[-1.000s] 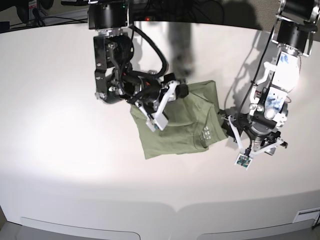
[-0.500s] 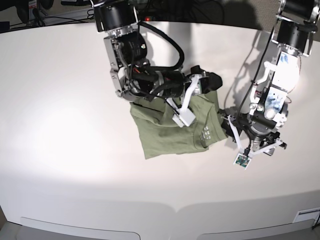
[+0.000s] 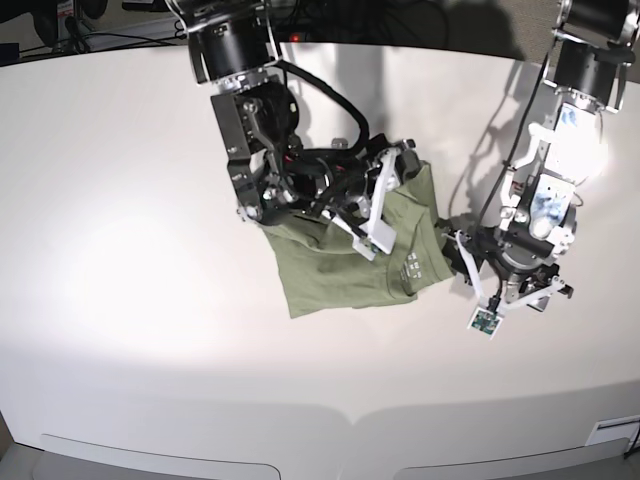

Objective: Fold the T-shirt properly
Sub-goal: 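Press and tuck the folded bundle with the right gripper beside the left gripper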

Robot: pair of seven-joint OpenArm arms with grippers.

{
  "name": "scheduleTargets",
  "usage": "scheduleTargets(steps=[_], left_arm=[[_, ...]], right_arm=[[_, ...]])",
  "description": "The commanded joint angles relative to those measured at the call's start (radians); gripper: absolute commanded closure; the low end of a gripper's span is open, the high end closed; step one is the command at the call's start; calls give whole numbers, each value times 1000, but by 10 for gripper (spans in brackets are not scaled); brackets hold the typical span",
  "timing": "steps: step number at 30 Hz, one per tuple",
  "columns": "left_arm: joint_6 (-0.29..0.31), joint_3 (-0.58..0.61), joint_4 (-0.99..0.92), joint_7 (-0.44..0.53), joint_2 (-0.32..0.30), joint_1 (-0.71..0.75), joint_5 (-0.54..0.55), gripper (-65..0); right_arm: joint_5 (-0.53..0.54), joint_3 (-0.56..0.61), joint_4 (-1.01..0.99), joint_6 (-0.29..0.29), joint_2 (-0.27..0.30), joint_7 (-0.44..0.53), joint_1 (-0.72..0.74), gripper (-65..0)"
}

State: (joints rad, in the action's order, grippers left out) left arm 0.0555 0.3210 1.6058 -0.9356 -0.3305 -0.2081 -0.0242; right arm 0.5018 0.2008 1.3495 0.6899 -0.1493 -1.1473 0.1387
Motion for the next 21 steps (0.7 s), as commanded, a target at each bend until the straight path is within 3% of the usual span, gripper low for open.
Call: scheduleTargets(steps=[1,6,10,16,18,21], left_arm=[[-3,-6,20,17,-5,-22,9,-387],[-2,-6,20,43,-5,-23,29,-387],[10,-6,20,47,-5,-23,29,-386],[20,-6,20,47,-5,-24,25,-386],[20,-6,20,46,-6,-25,25,-386],[20,-6,20,46,-5,-25,26,-387]], right_arm=[[-2,0,19,8,-8,22,22,-195],[-6,1,19,8,-8,71,45,-195],[89,1,19,8,-8,47,134,-195],[101,-2,19,8,-8,21,249,-195],[96,-12,19,8,-8,20,269,-195],[-4,-52,19,8,-8,23,280,-195]])
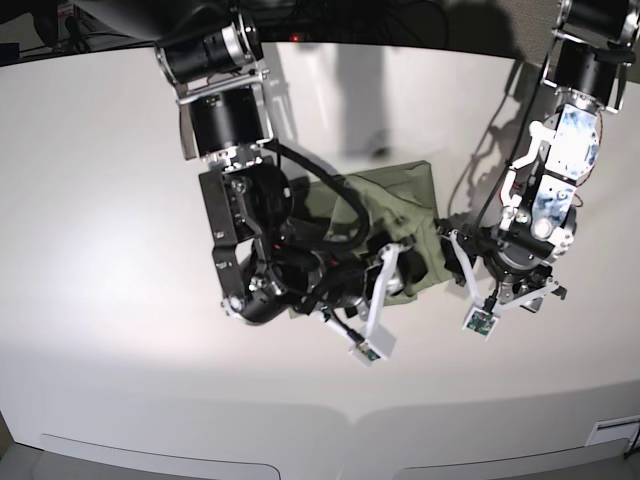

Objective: Fold the T-shirt properly
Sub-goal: 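Press and tuck the folded bundle with the right gripper beside the left gripper, then grasp the bundle's edges with both grippers and square it into a neat rectangle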

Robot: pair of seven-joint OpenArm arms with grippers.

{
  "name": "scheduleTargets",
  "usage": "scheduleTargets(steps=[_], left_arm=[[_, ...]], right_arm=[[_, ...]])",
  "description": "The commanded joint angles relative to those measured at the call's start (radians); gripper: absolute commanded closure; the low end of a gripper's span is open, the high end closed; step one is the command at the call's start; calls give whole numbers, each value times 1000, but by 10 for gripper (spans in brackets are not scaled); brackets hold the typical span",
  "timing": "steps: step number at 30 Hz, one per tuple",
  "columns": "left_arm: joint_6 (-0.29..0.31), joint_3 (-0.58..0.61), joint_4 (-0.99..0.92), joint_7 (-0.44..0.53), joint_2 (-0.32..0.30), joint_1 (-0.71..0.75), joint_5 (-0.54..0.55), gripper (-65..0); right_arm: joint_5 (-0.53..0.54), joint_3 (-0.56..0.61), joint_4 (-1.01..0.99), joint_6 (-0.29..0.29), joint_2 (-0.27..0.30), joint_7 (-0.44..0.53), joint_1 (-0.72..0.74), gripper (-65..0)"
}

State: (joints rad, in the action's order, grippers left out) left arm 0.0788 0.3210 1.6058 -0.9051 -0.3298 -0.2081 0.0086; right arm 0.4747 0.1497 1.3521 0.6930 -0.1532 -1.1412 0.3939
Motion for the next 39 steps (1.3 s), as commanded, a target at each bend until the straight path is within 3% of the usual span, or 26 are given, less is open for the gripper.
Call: scheduleTargets(steps=[1,4,8,16,21,25,29,32,35,39], left_arm=[[-3,-6,20,15,-6,-25,-7,-387],[-4,-6,20,16,-6,-25,-7,-387],[-4,-6,20,16,-6,-25,-6,-386],[-4,-6,20,15,-6,-24,3,-386],[-3,-6,20,14,-6,-24,4,-386],[-4,-6,20,-8,-6,-24,11,-387],[-3,-6,22,-36,-6,-25,128,-387],[24,-6,32,12,-11,-43,85,-387],[22,-6,32,-7,-48,-100,85,-387],[18,-7,34,-74,-86,-155,229,-387]], right_arm=[[-29,-23,16,5,-4,16,24,-195],[-127,-108,16,5,-4,13,18,-195],[-93,-181,16,5,-4,-19,-27,-195],[-74,-140,16,5,3,-67,-187,-195],[-6,-134,17,5,3,-101,-230,-195],[-5,-134,17,5,3,-70,-215,-195],[66,-134,26,5,3,-59,-159,-195],[78,-137,44,5,3,-48,-106,-195],[71,-137,47,5,3,-18,-44,-195],[-106,-137,46,5,3,109,10,-195]])
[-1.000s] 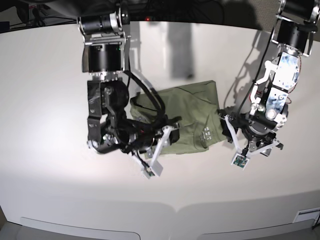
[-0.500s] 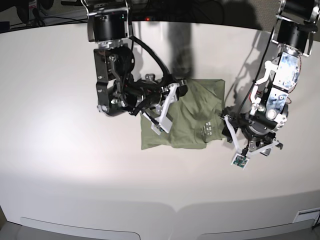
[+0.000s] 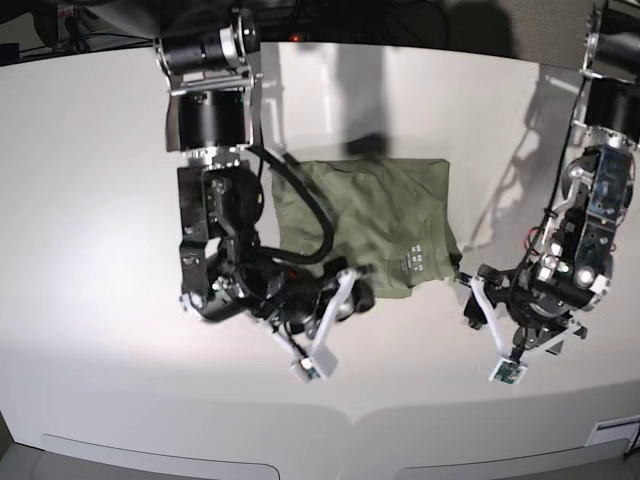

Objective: Fold the T-shirt properly
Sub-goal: 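Grasp the bundle's edges with both grippers and square it into a neat rectangle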

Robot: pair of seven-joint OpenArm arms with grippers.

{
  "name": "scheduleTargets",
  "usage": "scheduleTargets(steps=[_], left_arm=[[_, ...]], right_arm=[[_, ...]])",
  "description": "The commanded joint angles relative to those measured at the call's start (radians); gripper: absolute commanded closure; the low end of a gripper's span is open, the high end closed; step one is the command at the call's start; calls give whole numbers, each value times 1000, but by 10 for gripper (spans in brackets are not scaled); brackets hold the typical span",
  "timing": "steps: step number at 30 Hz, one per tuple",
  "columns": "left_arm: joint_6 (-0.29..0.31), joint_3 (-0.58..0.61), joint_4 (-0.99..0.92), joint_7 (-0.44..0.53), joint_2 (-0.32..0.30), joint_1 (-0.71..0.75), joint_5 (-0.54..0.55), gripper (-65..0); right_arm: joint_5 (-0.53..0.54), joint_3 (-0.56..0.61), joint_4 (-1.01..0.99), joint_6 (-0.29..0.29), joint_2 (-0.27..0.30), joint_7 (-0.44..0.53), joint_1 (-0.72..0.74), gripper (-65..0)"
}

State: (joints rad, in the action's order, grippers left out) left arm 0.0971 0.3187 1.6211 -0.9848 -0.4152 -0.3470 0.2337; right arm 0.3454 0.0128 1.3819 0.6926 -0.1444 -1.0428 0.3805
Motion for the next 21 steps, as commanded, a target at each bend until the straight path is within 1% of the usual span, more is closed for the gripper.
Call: scheduleTargets(steps=[1,3,4,7,9,12,14,16,18,20,21], left_arm=[[0,-5,20,4,-1,-15,3,-386],[0,-5,32,-8,0,-1,14,-386],[1,-5,47,-18,0,14,37,-386],[53,-5,134,-21,11,84,94,-386],[74,-5,215,-22,23,142,116,-387],[80,-5,328,-23,40,237,119,-386],[84,-5,365,-18,60,299,120,-386],[91,-5,362,-4,87,351,117,-387],[96,-5,343,34,100,391,113,-386],[127,-5,298,85,103,415,108,-386],[138,-5,265,94,104,417,108,-386]], right_arm=[[-14,0,16,6,-5,37,29,-195],[-58,0,12,6,-5,72,35,-195],[-69,0,9,6,-5,85,35,-195],[-122,0,-17,-4,9,131,35,-195],[-156,0,-53,-27,23,169,35,-195],[-187,0,-143,-47,40,203,50,-195],[-187,0,-210,-48,54,205,64,-195],[-187,0,-264,-47,64,204,77,-195],[-186,0,-287,-47,67,197,82,-195],[-186,0,-288,-45,68,182,82,-195],[-185,0,-287,-41,71,181,82,-195]])
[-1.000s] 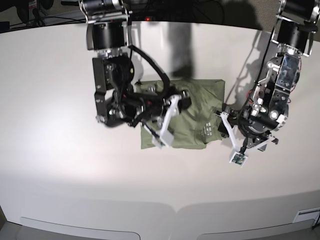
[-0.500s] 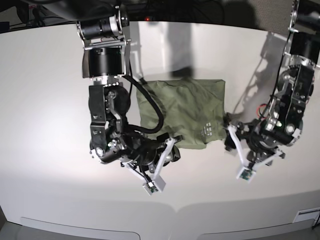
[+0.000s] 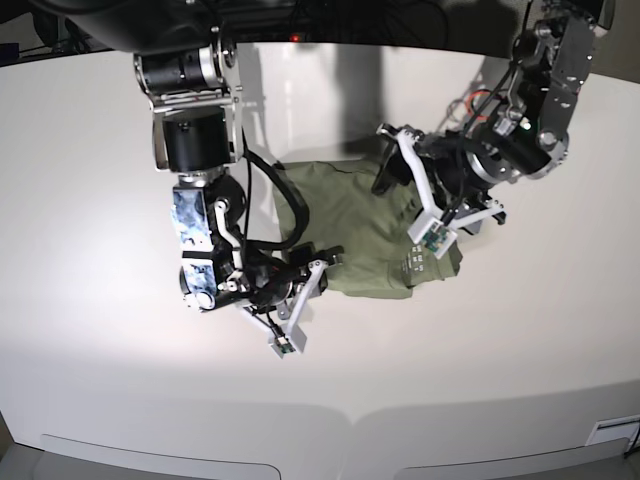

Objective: Fold the T-shirt properly
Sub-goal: 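Grasp the bundle's edges with both grippers and square it into a neat rectangle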

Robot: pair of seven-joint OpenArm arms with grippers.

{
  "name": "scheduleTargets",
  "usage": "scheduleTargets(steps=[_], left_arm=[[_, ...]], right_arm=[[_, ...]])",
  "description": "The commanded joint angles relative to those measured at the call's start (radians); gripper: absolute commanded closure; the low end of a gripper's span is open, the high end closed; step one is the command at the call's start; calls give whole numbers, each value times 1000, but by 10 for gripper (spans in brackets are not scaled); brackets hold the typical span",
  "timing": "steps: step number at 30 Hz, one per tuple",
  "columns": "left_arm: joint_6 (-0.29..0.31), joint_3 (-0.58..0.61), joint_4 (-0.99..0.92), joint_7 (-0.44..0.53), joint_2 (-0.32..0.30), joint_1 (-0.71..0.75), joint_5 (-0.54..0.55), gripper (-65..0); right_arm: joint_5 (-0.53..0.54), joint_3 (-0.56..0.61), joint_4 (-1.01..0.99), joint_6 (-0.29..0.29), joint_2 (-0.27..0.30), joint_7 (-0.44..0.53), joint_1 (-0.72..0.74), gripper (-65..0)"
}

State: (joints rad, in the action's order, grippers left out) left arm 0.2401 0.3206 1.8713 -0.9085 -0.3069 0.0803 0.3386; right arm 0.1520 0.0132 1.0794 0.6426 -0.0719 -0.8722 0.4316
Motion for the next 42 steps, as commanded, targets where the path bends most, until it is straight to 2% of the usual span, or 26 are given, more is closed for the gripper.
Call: scheduleTargets(steps=[1,5,7,11,14,19,27,33,42], left_arm=[[0,-6,-24,21,0,-14,3,-386],[4,-6,-194,45,24,-53,3,-386],[29,-6,-254,47,30,-77,3,-386],[45,-6,-288,47,29,-117,-11,-386],[53,-6,-288,71,27,-143,-80,-386],[158,-6,-292,166,24,-155,-102,-386],[161,-6,-440,209,24,-190,-104,-386],[164,-6,-478,203,24,-226,-154,-386],[330,-6,-478,243,21,-240,-158,-386]], right_arm=[[8,0,16,13,4,9,31,-195],[10,0,16,13,26,-18,30,-195],[27,0,16,19,29,-27,27,-195],[69,0,16,47,45,-53,7,-195],[86,1,16,56,56,-81,-19,-195],[211,1,27,56,88,-159,-93,-195],[310,2,272,56,150,-215,-308,-194],[317,1,454,56,150,-218,-443,-194],[402,2,492,56,149,-246,-477,-194]])
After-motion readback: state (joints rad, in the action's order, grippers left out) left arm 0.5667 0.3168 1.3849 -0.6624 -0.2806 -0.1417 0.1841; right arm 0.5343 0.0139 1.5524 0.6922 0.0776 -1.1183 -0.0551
